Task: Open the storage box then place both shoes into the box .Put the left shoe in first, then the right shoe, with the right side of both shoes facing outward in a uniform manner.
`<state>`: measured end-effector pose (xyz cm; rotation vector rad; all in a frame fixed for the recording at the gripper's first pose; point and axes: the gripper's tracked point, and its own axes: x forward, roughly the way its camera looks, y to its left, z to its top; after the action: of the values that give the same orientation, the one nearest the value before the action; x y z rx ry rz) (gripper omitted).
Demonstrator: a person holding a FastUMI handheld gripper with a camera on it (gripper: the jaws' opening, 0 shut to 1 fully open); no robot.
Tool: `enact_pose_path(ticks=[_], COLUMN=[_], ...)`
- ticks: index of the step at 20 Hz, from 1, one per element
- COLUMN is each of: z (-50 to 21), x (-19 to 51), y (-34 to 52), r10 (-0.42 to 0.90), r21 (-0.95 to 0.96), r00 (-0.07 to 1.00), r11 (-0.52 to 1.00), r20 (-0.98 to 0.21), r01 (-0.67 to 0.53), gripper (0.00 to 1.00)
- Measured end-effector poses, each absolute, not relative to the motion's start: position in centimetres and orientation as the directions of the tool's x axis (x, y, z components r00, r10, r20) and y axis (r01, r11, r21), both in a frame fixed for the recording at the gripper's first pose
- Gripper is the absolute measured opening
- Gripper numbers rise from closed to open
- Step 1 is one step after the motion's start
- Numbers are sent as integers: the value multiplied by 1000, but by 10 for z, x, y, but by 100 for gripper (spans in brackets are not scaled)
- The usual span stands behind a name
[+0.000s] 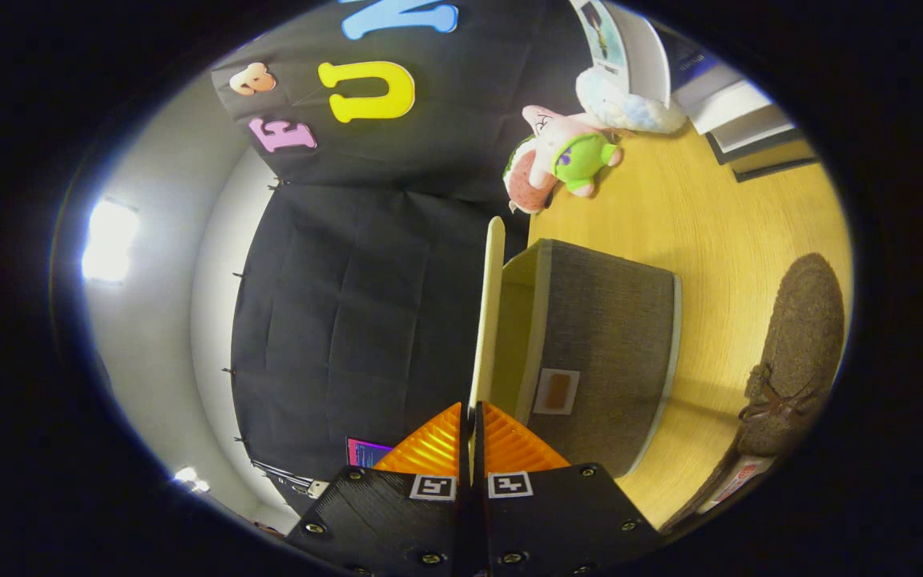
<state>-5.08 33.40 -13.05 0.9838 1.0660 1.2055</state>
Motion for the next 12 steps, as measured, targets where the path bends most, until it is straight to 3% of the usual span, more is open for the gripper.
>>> enact_pose_path(ticks=[12], z=[-47], x=[-48], y=[387], r10=[999], r21=[933], r00=[21], r11=[54], r20=[-50], r01=[-355], gripper=[1])
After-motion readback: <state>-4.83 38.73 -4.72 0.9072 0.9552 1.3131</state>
